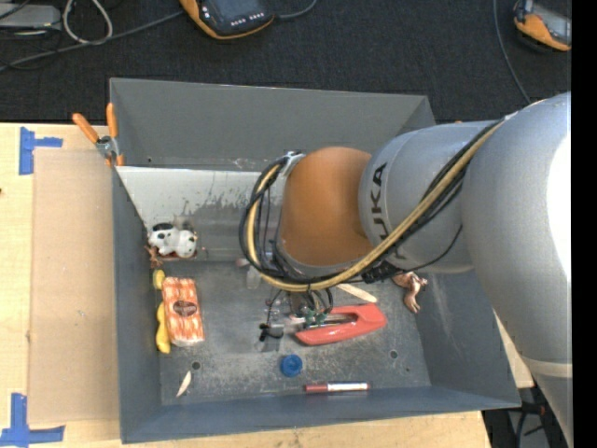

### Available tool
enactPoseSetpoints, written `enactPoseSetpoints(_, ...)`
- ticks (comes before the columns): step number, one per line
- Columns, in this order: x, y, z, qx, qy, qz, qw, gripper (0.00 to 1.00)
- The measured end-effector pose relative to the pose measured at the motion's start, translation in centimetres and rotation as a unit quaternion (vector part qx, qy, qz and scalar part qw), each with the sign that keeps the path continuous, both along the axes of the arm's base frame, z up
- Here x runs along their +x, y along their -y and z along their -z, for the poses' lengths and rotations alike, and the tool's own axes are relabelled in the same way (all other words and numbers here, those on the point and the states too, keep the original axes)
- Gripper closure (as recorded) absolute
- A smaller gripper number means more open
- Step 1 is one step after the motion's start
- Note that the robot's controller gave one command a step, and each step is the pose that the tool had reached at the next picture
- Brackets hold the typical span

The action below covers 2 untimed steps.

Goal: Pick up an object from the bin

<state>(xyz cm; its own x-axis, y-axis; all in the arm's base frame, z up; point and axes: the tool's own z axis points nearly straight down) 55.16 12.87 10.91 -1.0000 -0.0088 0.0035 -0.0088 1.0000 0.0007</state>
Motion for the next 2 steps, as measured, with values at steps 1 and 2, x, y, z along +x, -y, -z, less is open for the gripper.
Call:
enactPoseSetpoints(1, -1.1, 2.8, -3.5, 0.000, 0.0006, -0.026, 0.9997, 0.00)
enactPoseSetpoints(2, -2.4, 7.9, -3.9, 0.000, -0.0019, 0.000, 1.0000, 0.00)
